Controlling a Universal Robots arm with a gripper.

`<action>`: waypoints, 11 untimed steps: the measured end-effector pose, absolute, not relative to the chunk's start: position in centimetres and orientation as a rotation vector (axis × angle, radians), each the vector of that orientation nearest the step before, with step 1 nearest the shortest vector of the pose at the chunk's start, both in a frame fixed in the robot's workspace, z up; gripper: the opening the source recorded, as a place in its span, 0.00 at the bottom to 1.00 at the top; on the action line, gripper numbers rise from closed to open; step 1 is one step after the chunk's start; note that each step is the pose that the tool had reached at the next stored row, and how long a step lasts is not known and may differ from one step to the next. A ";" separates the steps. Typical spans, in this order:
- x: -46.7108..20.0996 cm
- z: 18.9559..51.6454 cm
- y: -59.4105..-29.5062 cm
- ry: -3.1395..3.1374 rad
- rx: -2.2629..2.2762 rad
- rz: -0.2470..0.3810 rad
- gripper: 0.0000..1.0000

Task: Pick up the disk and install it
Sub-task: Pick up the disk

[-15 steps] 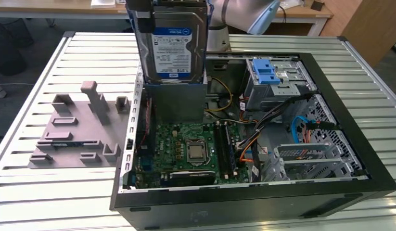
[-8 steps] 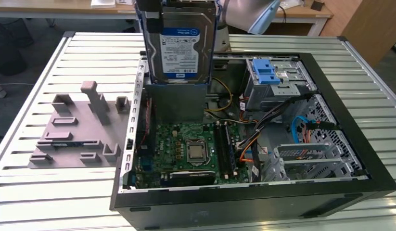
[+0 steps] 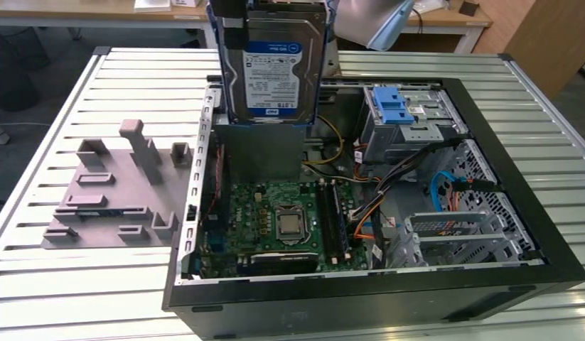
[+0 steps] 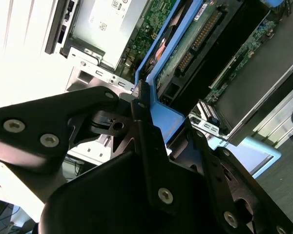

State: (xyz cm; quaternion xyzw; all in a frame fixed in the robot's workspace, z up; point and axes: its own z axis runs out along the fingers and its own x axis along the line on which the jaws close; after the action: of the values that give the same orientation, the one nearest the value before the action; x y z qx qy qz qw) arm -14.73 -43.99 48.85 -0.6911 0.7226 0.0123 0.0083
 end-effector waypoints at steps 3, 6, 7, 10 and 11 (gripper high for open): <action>-14.6 48.8 -44.0 2.258 -2.160 0.038 0.36; -14.4 48.8 -44.0 2.258 -2.160 0.038 0.36; -14.3 48.8 -44.0 2.258 -2.160 0.038 0.36; -14.0 48.8 -44.0 2.258 -2.160 0.038 0.36; -13.8 48.8 -44.0 2.258 -2.160 0.038 0.36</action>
State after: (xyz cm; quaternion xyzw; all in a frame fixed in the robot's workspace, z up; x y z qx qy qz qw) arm -13.85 -43.99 48.83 -0.6911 0.7226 0.0123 0.0083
